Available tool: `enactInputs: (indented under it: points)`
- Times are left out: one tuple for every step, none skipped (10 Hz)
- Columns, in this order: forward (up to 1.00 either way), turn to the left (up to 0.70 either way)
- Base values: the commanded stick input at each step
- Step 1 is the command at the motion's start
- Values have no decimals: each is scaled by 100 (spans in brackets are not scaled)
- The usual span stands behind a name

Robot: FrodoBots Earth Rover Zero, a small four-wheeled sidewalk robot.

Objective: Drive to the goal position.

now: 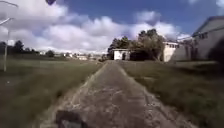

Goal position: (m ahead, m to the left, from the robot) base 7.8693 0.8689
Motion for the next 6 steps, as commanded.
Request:
enactInputs:
  points:
    - [100,1]
    - [100,1]
    - [100,1]
    - [100,1]
    - [100,1]
    - [100,1]
